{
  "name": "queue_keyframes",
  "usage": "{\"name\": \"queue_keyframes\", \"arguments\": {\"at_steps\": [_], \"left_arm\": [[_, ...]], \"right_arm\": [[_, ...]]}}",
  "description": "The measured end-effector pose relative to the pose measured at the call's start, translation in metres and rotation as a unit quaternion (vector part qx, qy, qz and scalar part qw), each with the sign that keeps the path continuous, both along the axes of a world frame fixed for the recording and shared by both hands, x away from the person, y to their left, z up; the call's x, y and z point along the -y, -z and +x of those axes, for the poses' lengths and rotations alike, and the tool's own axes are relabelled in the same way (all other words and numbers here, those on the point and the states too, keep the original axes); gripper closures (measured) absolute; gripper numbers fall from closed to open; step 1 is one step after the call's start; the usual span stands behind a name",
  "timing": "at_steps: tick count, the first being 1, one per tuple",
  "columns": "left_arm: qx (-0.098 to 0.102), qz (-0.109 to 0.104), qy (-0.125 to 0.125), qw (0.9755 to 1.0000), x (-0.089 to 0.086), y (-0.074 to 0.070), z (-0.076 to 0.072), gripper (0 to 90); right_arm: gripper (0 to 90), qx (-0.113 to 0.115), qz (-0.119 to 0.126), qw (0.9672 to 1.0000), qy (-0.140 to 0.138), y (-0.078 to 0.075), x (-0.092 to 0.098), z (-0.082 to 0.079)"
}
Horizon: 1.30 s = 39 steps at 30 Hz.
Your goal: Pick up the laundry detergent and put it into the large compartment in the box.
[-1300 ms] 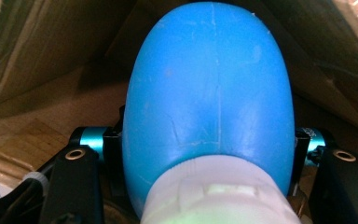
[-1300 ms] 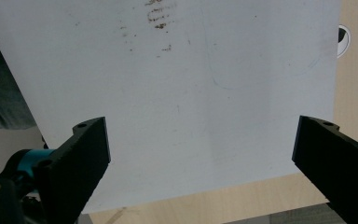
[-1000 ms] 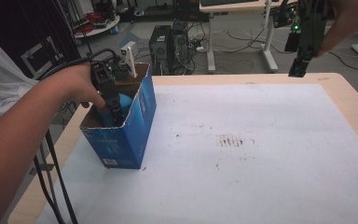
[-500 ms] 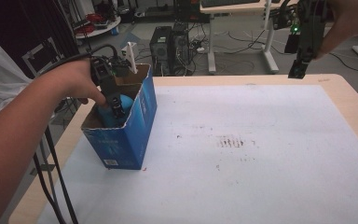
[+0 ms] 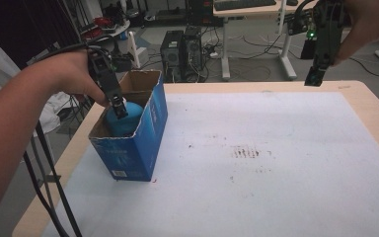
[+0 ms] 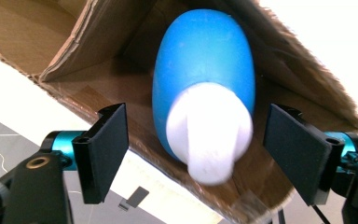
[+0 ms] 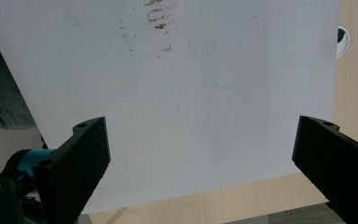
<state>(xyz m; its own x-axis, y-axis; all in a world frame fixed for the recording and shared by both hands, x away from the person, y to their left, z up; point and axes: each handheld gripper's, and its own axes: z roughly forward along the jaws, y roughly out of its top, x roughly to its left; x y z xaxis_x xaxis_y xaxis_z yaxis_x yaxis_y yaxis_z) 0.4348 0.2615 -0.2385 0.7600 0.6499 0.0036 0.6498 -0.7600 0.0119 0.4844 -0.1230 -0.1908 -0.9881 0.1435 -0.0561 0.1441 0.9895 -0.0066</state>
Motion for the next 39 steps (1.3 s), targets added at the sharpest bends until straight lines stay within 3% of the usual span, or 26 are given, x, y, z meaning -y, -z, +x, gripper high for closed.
{"name": "queue_keyframes", "arguments": {"at_steps": [4, 15, 22, 27, 29, 30, 34, 39], "left_arm": [[0.001, 0.002, 0.007, 1.0, 0.001, -0.009, -0.003, 18.8], [-0.007, 0.004, 0.058, 0.9983, 0.013, -0.034, -0.013, 12.8], [-0.003, 0.001, 0.095, 0.9955, 0.03, -0.046, -0.021, 7.2], [0.004, 0.012, 0.127, 0.9918, 0.051, -0.054, -0.027, 5.6], [0.005, 0.012, 0.129, 0.9916, 0.054, -0.055, -0.028, 3.7], [0.009, 0.015, 0.144, 0.9895, 0.063, -0.057, -0.03, 2.7], [0.007, 0.01, 0.169, 0.9856, 0.082, -0.058, -0.032, 1.7], [0.008, 0.011, 0.212, 0.9772, 0.104, -0.058, -0.034, 1.7]], "right_arm": [[3.1, 0.0, 0.0, 1.0, 0.002, 0.0, 0.0, -0.001], [3.1, 0.0, -0.002, 1.0, 0.006, -0.001, 0.002, -0.002], [3.1, -0.002, -0.005, 1.0, -0.001, 0.0, 0.001, -0.003], [3.1, -0.003, -0.003, 1.0, 0.003, 0.001, 0.001, -0.003], [3.1, -0.005, -0.004, 1.0, 0.0, 0.002, 0.001, -0.003], [3.1, -0.005, -0.003, 1.0, 0.005, 0.003, 0.001, -0.003], [3.1, -0.007, -0.003, 1.0, 0.0, 0.005, 0.001, -0.003], [3.1, -0.008, -0.007, 0.9999, -0.004, 0.005, -0.001, -0.004]]}}
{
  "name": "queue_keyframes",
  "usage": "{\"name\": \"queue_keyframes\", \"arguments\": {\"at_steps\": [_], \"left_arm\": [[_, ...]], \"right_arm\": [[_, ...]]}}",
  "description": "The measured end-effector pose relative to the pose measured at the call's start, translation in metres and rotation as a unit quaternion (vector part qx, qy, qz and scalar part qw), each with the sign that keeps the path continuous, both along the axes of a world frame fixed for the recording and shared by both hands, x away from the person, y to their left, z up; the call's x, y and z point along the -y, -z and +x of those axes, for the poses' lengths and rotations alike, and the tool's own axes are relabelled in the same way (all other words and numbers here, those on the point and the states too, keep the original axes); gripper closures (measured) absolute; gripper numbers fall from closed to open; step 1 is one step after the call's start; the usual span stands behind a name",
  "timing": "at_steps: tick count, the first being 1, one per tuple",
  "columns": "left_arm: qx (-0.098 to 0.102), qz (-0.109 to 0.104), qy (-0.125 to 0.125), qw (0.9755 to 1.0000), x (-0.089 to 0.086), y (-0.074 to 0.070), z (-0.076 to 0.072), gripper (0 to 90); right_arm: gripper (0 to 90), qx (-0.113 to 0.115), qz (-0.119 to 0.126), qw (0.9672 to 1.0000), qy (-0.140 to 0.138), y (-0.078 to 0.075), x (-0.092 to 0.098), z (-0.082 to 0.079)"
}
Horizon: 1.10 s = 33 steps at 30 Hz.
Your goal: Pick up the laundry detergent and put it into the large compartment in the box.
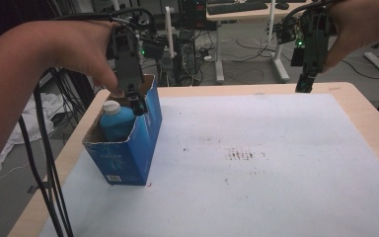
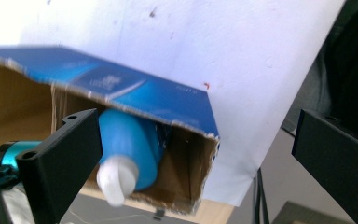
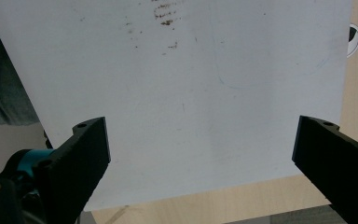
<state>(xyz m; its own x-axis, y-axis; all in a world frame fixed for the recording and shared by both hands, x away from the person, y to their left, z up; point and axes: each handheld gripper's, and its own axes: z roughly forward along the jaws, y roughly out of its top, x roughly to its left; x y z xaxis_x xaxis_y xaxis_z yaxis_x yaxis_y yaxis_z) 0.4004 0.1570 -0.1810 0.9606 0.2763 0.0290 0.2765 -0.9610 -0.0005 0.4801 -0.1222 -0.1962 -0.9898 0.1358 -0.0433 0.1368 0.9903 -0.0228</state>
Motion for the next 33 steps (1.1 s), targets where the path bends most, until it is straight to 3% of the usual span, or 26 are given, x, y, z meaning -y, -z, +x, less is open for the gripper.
{"name": "queue_keyframes", "arguments": {"at_steps": [11, 26, 33], "left_arm": [[0.008, 0.012, 0.062, 0.998, 0.035, 0.015, 0.006, 1.7], [0.01, -0.004, 0.06, 0.9982, 0.044, 0.025, 0.025, 1.7], [-0.006, -0.005, 0.058, 0.9983, 0.05, 0.038, 0.026, 1.7]], "right_arm": [[3.1, -0.005, -0.001, 0.9999, -0.012, 0.005, -0.005, -0.005], [3.1, -0.003, -0.005, 0.9999, -0.01, 0.004, -0.002, -0.019], [3.1, -0.002, 0.001, 1.0, -0.009, 0.002, 0.003, -0.021]]}}
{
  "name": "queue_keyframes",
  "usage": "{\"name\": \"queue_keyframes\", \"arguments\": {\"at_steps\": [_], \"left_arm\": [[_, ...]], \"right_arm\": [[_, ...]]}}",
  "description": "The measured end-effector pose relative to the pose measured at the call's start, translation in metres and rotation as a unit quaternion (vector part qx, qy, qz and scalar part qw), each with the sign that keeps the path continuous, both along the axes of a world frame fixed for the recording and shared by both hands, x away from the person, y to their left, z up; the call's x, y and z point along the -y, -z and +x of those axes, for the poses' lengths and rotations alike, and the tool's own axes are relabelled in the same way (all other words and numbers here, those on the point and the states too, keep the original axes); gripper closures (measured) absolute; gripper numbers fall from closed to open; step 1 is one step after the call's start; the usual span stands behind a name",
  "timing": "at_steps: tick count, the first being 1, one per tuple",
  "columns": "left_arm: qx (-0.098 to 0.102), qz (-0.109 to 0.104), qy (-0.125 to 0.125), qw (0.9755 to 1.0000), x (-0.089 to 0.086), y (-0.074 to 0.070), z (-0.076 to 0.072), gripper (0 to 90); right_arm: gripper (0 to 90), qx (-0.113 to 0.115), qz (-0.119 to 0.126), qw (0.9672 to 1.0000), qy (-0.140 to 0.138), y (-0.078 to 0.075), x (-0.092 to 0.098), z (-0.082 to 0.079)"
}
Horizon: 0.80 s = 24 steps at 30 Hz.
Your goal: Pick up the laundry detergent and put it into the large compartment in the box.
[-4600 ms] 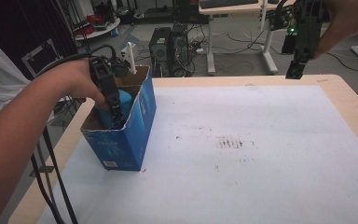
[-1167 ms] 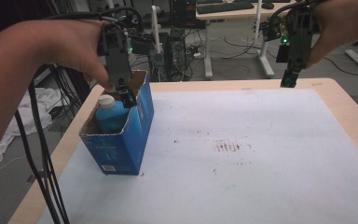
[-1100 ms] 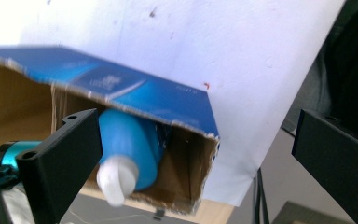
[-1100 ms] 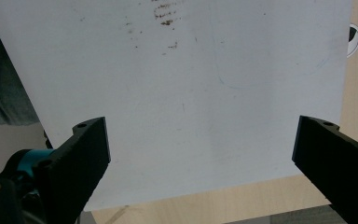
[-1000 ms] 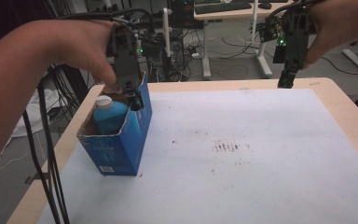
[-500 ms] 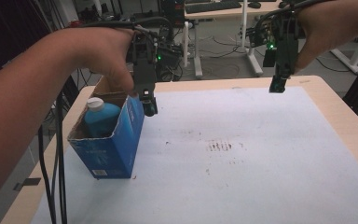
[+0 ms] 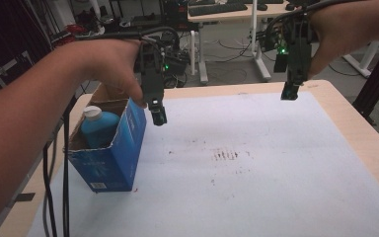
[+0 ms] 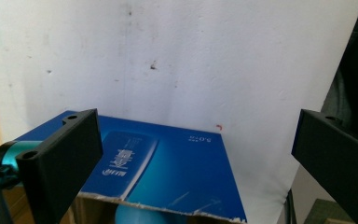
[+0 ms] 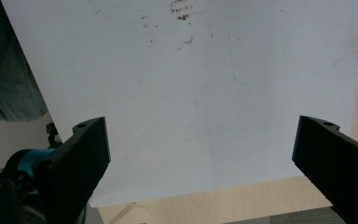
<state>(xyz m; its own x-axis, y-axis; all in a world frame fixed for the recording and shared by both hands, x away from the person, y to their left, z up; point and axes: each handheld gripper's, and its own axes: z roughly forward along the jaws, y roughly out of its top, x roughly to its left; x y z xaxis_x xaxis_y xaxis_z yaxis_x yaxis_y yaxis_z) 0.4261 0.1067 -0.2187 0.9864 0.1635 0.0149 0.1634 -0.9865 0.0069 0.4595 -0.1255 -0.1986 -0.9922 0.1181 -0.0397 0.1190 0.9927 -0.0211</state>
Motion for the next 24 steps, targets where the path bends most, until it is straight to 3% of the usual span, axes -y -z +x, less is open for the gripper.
{"name": "queue_keyframes", "arguments": {"at_steps": [7, 24], "left_arm": [[-0.008, 0.001, 0.002, 1.0, 0.0025, 0.0093, -0.0018, 1.7], [-0.008, -0.002, 0.004, 1.0, 0.0024, 0.012, -0.0032, 1.7]], "right_arm": [[3.1, 0.0, 0.004, 1.0, -0.006, -0.0014, 0.001, 0.0022], [3.1, -0.001, 0.005, 1.0, -0.006, 0.0004, -0.0013, 0.0049]]}}
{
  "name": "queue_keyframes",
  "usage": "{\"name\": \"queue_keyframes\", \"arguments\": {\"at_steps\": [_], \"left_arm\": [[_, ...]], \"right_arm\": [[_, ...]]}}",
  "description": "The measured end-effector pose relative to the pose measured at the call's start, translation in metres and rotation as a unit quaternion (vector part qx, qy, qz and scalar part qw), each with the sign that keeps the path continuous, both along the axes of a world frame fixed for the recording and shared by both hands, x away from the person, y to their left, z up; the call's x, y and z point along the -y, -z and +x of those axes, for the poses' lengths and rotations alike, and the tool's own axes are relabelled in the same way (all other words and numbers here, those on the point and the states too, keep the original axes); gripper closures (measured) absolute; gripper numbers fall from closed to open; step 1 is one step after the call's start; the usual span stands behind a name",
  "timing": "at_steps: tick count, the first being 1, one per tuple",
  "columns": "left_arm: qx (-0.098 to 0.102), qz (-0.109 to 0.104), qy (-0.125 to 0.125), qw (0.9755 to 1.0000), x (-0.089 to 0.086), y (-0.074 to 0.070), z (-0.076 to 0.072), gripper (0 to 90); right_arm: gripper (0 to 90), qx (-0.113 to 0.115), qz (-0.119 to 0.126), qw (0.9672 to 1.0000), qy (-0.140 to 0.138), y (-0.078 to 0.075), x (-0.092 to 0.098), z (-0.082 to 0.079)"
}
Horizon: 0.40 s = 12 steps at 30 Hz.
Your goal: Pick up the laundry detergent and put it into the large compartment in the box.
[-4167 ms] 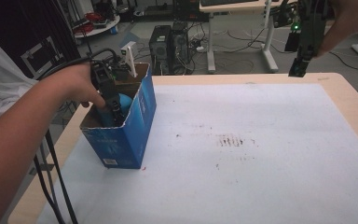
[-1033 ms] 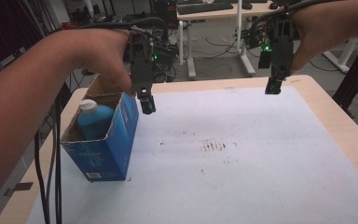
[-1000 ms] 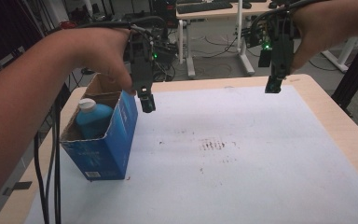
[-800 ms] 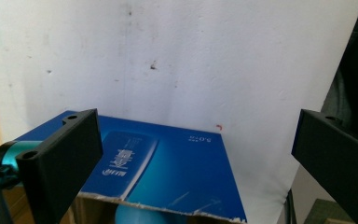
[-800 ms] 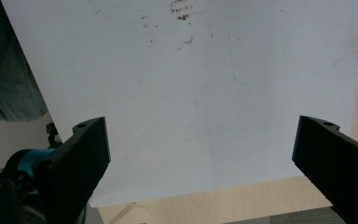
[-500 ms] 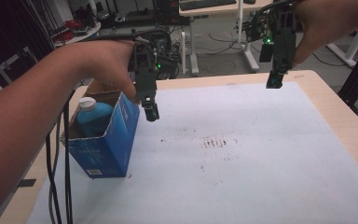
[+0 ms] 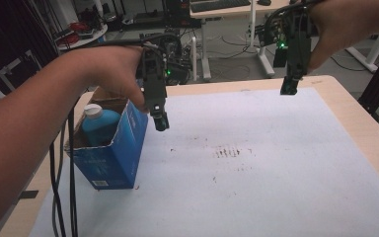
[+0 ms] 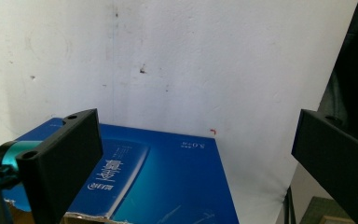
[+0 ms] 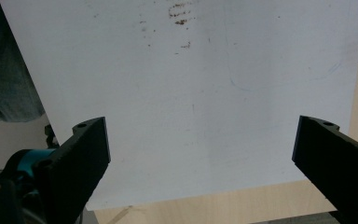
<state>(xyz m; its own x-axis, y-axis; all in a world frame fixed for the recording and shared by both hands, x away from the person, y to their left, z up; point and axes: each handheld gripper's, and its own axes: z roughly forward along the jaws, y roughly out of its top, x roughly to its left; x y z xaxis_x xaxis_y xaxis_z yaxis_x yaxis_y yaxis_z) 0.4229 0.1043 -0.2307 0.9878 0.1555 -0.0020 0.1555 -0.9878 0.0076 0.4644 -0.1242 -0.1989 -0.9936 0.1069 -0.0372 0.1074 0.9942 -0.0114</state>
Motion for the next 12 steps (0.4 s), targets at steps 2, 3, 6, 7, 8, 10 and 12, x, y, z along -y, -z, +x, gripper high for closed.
{"name": "queue_keyframes", "arguments": {"at_steps": [2, 3, 6, 7, 8, 10, 12], "left_arm": [[-0.001, -0.001, -0.001, 1.0, -0.0002, 0.0003, 0.0004, 1.7], [-0.002, 0.0, -0.001, 1.0, -0.0002, 0.0, 0.0007, 1.7], [-0.001, -0.003, 0.002, 1.0, -0.0003, -0.0003, 0.0009, 1.7], [-0.001, -0.004, 0.001, 1.0, -0.0003, -0.0003, 0.0009, 1.7], [-0.001, -0.005, 0.003, 1.0, -0.0001, -0.0003, 0.001, 1.7], [0.001, -0.004, 0.0, 1.0, 0.0005, -0.0004, 0.0001, 1.7], [0.001, -0.005, 0.0, 1.0, 0.0009, -0.0004, -0.0003, 1.7]], "right_arm": [[3.1, 0.0, 0.003, 1.0, -0.001, 0.0006, 0.0002, 0.0005], [3.1, 0.0, 0.003, 1.0, -0.001, 0.0007, 0.0002, 0.0006], [3.1, 0.001, 0.003, 1.0, 0.0, 0.0004, 0.0004, 0.0007], [3.1, 0.0, 0.002, 1.0, 0.0, 0.0001, 0.0005, 0.0007], [3.1, 0.0, 0.002, 1.0, -0.002, 0.0001, 0.0007, 0.0011], [3.1, 0.0, 0.003, 1.0, 0.005, 0.0005, 0.0005, 0.0008], [3.1, 0.0, 0.001, 1.0, 0.0, 0.001, 0.0003, 0.0019]]}}
